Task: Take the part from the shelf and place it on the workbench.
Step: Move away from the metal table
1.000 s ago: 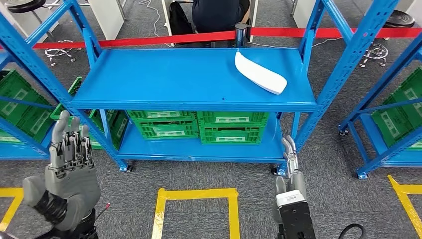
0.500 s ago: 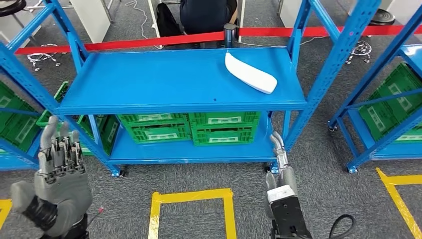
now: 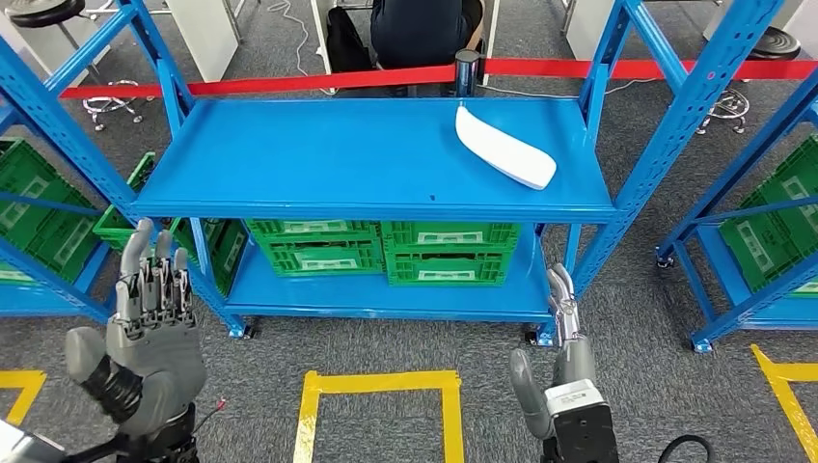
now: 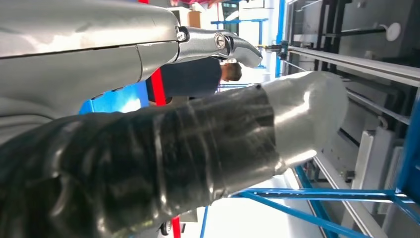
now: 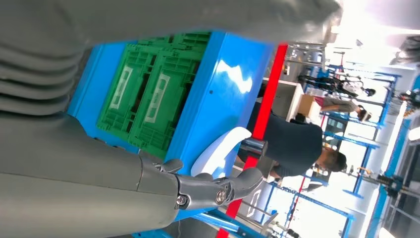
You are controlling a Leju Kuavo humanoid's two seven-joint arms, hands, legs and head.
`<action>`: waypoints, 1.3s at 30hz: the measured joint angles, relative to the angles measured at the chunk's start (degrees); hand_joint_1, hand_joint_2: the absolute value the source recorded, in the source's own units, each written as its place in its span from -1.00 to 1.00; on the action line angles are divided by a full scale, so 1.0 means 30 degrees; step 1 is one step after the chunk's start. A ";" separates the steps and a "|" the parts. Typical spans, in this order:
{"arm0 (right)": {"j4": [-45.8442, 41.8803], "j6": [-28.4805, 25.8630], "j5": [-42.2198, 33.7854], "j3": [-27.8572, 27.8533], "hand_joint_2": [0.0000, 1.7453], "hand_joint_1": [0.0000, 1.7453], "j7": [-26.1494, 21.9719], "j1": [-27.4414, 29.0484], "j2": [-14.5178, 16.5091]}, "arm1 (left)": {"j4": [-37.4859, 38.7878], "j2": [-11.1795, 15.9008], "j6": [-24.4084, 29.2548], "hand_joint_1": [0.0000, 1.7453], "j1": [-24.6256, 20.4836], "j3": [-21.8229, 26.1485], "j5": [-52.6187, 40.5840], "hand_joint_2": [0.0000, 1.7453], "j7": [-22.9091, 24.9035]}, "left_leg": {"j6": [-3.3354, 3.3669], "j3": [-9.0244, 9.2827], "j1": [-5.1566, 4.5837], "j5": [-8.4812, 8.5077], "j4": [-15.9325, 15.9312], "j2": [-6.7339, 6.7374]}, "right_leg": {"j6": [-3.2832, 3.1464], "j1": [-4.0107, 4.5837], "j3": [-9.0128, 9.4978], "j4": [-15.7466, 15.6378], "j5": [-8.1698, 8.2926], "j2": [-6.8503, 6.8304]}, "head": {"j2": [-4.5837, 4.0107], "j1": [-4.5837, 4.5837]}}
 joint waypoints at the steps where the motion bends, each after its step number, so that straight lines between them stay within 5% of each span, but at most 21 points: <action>1: 0.0000 0.0000 -0.0091 0.0000 1.00 -1.00 -0.0056 -0.0003 -0.0002 | 0.0004 -0.0007 0.0014 -1.00 -0.0007 -0.0002 0.0018 -1.00 0.0029 | -0.0169 -0.0169 0.0047 -0.0309 0.0450 0.0005 | -0.0056 -0.0057 -0.0008 0.0019 0.0010 -0.0007 | 0.0000 -0.0053; 4: -0.0016 0.0002 -0.0146 0.0004 1.00 -1.00 -0.0063 -0.0006 -0.0004 | 0.0026 -0.0025 0.0049 -1.00 -0.0011 -0.0002 0.0068 -1.00 0.0086 | -0.0869 -0.1880 0.0511 -0.2276 0.4124 0.0124 | -0.0140 -0.0124 -0.0067 0.0024 0.0035 -0.0050 | 0.0000 -0.0424; 6: -0.0018 0.0002 -0.0142 0.0002 1.00 -1.00 -0.0058 0.0020 -0.0004 | 0.0060 -0.0031 0.0074 -1.00 0.0007 -0.0002 0.0091 -1.00 0.0100 | -0.1034 -0.2958 0.0759 -0.2964 0.6233 0.0192 | -0.0129 -0.0108 -0.0111 0.0032 0.0025 -0.0076 | 0.0000 -0.0626; 8: -0.0018 0.0002 -0.0137 0.0002 1.00 -1.00 -0.0056 0.0028 -0.0004 | 0.0080 -0.0031 0.0086 -1.00 0.0003 -0.0002 0.0091 -1.00 0.0100 | -0.0814 -0.2563 0.0760 -0.2119 0.5276 0.0195 | -0.0121 -0.0028 -0.0077 0.0017 0.0018 -0.0080 | 0.0000 -0.0823; 10: -0.0020 0.0002 -0.0116 0.0002 1.00 -1.00 -0.0052 0.0027 -0.0005 | 0.0066 -0.0033 0.0091 -1.00 -0.0014 -0.0002 0.0089 -1.00 0.0106 | -0.0246 -0.1021 0.0484 -0.0661 0.2169 0.0228 | -0.0153 0.0036 0.0035 -0.0092 0.0049 -0.0067 | 0.0000 -0.0932; 12: -0.0024 0.0002 -0.0077 0.0004 1.00 -1.00 0.0004 0.0053 -0.0005 | 0.0049 -0.0044 0.0100 -1.00 -0.0049 -0.0004 0.0086 -1.00 0.0113 | 0.0181 0.0068 0.0103 0.0064 0.0008 0.0242 | -0.0125 0.0080 0.0101 -0.0192 0.0084 -0.0048 | 0.0000 -0.0983; 16: -0.0031 -0.0004 0.0098 0.0007 1.00 -1.00 0.0095 0.0193 -0.0026 | 0.0060 -0.0055 0.0140 -1.00 -0.0030 -0.0007 0.0091 -1.00 0.0222 | 0.0222 0.0590 0.0108 0.0380 -0.0779 0.0233 | 0.0055 0.0215 -0.0080 0.0062 -0.0164 -0.0064 | 0.0000 -0.0943; 18: -0.0037 -0.0009 0.0183 0.0009 1.00 -1.00 0.0128 0.0241 -0.0040 | 0.0069 -0.0060 0.0144 -1.00 -0.0024 -0.0009 0.0104 -1.00 0.0248 | 0.0225 0.0884 0.0229 0.0567 -0.1047 0.0270 | 0.0120 0.0249 -0.0938 0.1834 -0.1173 -0.0069 | 0.0000 -0.0750; 20: -0.0035 -0.0011 0.0248 0.0015 1.00 -1.00 0.0196 0.0332 -0.0055 | 0.0102 -0.0060 0.0147 -1.00 -0.0004 -0.0009 0.0127 -1.00 0.0270 | 0.0299 0.0863 0.0195 0.0575 -0.1023 0.0263 | 0.0166 0.0257 -0.2245 0.4690 -0.2369 -0.0073 | 0.0000 -0.0473; 22: -0.0029 -0.0013 0.0290 0.0016 1.00 -1.00 0.0288 0.0399 -0.0089 | 0.0160 -0.0060 0.0156 -1.00 0.0011 -0.0009 0.0140 -1.00 0.0282 | 0.0285 0.0869 0.0163 0.0524 -0.0973 0.0234 | 0.0209 0.0263 -0.2864 0.5864 -0.2424 -0.0077 | 0.0000 -0.0310; 25: -0.0024 -0.0013 0.0350 0.0016 1.00 -1.00 0.0405 0.0398 -0.0129 | 0.0222 -0.0060 0.0175 -1.00 0.0011 -0.0009 0.0164 -1.00 0.0290 | 0.0140 0.0878 0.0156 0.0289 -0.0680 0.0172 | 0.0276 0.0228 -0.1406 0.2605 -0.0626 -0.0065 | 0.0000 -0.0100; 28: -0.0024 -0.0009 0.0399 0.0015 1.00 -1.00 0.0478 0.0404 -0.0142 | 0.0222 -0.0055 0.0191 -1.00 -0.0004 -0.0013 0.0193 -1.00 0.0286 | 0.0078 0.0492 0.0033 -0.0064 -0.0297 0.0117 | 0.0126 0.0120 -0.0044 0.0098 -0.0073 -0.0003 | 0.0000 0.0068; 30: -0.0022 -0.0011 0.0421 0.0013 1.00 -1.00 0.0503 0.0419 -0.0148 | 0.0220 -0.0053 0.0198 -1.00 -0.0007 -0.0016 0.0197 -1.00 0.0290 | 0.0062 0.0366 0.0017 -0.0165 -0.0163 0.0090 | -0.0030 0.0068 0.0035 0.0040 -0.0081 0.0019 | 0.0000 -0.0007; 32: -0.0020 -0.0009 0.0428 0.0013 1.00 -1.00 0.0510 0.0410 -0.0153 | 0.0217 -0.0053 0.0202 -1.00 -0.0011 -0.0016 0.0200 -1.00 0.0290 | -0.0278 -0.0038 0.0105 -0.0793 0.0842 0.0085 | -0.0108 -0.0034 0.0021 0.0080 -0.0084 0.0010 | 0.0000 -0.0106; 36: -0.0027 -0.0006 0.0436 0.0011 1.00 -1.00 0.0511 0.0414 -0.0158 | 0.0242 -0.0055 0.0206 -1.00 0.0006 -0.0022 0.0200 -1.00 0.0288 | -0.1017 -0.2607 0.0704 -0.3035 0.5939 0.0167 | -0.0155 -0.0097 -0.0038 0.0093 -0.0081 -0.0031 | 0.0000 -0.0544; 37: -0.0025 -0.0006 0.0434 0.0009 1.00 -1.00 0.0512 0.0418 -0.0160 | 0.0257 -0.0053 0.0208 -1.00 0.0011 -0.0024 0.0200 -1.00 0.0290 | -0.1029 -0.2967 0.0775 -0.3060 0.6501 0.0176 | -0.0153 -0.0086 -0.0045 0.0100 -0.0088 -0.0038 | 0.0000 -0.0630; 39: -0.0027 -0.0006 0.0434 0.0013 1.00 -1.00 0.0512 0.0416 -0.0164 | 0.0272 -0.0053 0.0209 -1.00 0.0006 -0.0024 0.0200 -1.00 0.0293 | -0.0797 -0.2612 0.0753 -0.2084 0.5410 0.0174 | -0.0164 -0.0028 -0.0012 0.0085 -0.0097 -0.0028 | 0.0000 -0.0818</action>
